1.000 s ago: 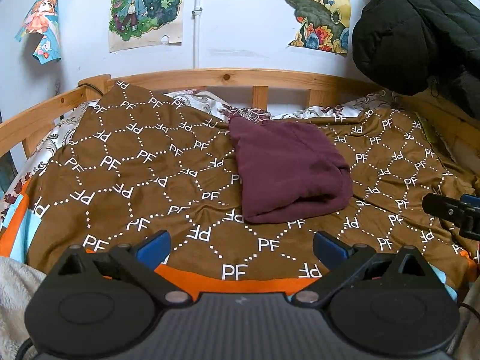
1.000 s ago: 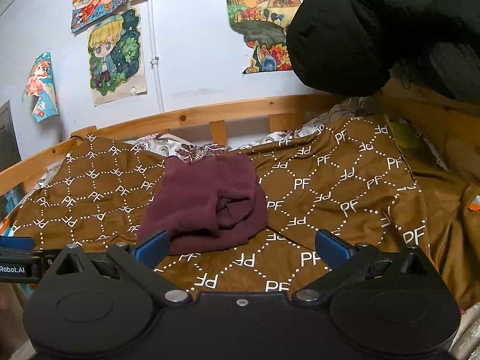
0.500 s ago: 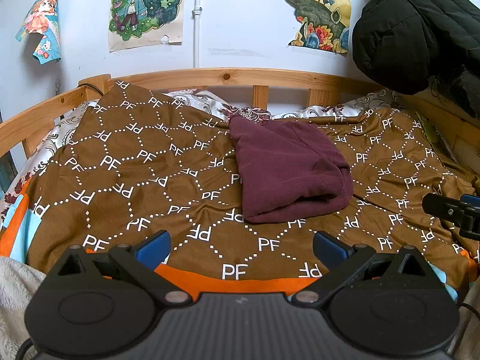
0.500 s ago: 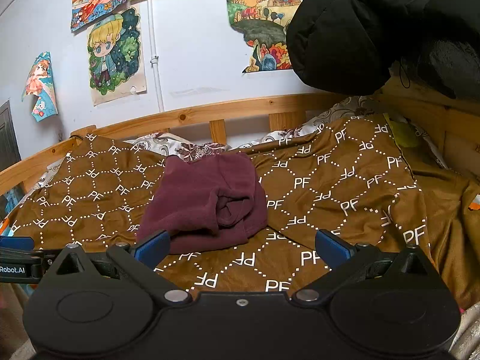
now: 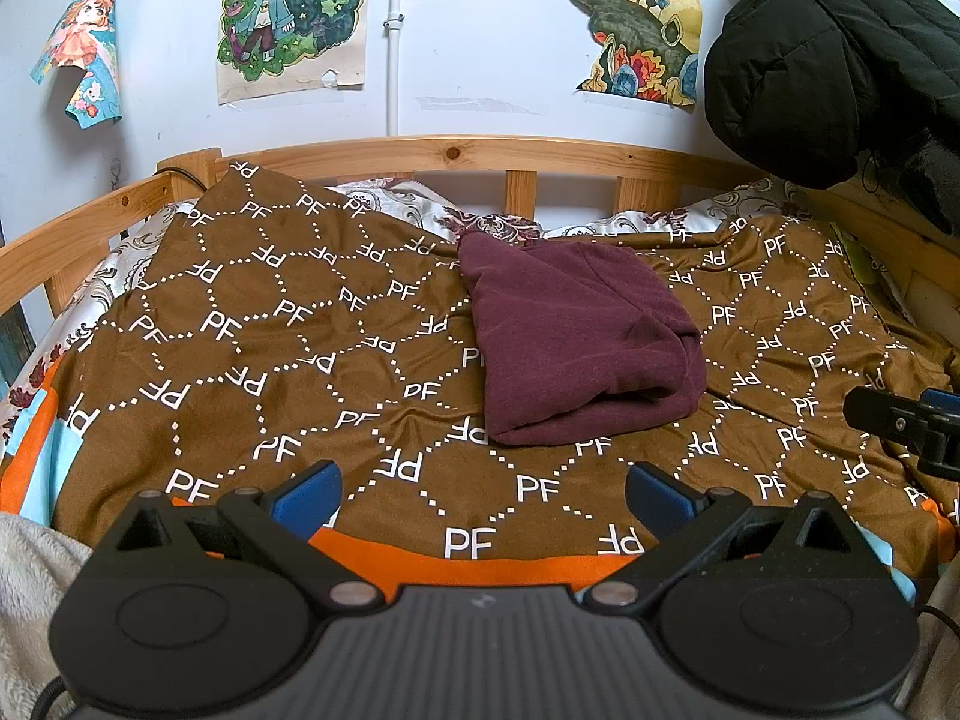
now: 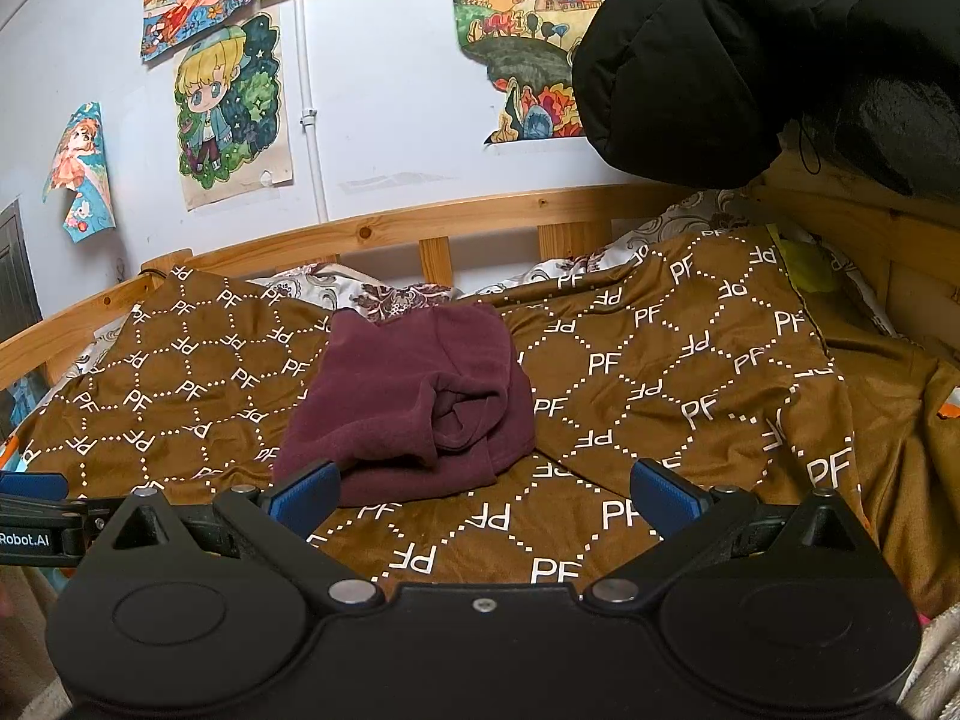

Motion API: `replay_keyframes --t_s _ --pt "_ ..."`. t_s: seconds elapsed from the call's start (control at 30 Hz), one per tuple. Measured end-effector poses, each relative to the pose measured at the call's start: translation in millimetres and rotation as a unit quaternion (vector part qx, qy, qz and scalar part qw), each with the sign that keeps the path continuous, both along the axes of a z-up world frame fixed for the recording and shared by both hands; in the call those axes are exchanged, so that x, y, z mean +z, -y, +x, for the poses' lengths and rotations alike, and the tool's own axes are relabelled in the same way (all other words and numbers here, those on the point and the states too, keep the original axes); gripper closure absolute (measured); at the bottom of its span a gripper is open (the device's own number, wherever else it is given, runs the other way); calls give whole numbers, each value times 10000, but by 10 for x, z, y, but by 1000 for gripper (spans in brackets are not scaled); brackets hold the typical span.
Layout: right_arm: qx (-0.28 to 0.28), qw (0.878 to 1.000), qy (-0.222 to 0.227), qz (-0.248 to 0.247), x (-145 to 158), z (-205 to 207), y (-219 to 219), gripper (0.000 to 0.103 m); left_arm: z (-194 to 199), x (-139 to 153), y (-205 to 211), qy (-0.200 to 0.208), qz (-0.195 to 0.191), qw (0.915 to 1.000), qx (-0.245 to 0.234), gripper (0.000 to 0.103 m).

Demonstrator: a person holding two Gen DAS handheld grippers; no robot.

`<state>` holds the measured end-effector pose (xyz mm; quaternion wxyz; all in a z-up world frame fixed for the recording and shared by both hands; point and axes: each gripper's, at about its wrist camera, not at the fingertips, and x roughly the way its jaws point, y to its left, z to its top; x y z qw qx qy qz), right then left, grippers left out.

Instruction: Fold small clothes

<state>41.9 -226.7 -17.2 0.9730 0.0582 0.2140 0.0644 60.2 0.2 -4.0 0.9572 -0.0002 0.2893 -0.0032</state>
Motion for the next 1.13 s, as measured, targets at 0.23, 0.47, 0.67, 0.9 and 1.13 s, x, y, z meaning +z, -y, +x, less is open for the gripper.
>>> replay_keyframes --t_s 0.23,0.47,0.67,0.9,1.13 --pt "1 10000 -4 0 1 1 1 1 1 0 -2 -2 1 10000 -1 1" --pt "0 10000 -9 1 1 1 0 1 2 1 3 -9 11 10000 11 1" --pt "0 10000 -9 1 4 2 -1 1 31 -29 -18 -116 61 9999 87 1" --pt "-2 10000 -14 4 8 7 1 1 46 -34 -33 -146 52 9999 21 1" --pt "-4 10000 -34 -4 -5 -15 -10 1 55 -35 -35 -183 60 9998 9 1"
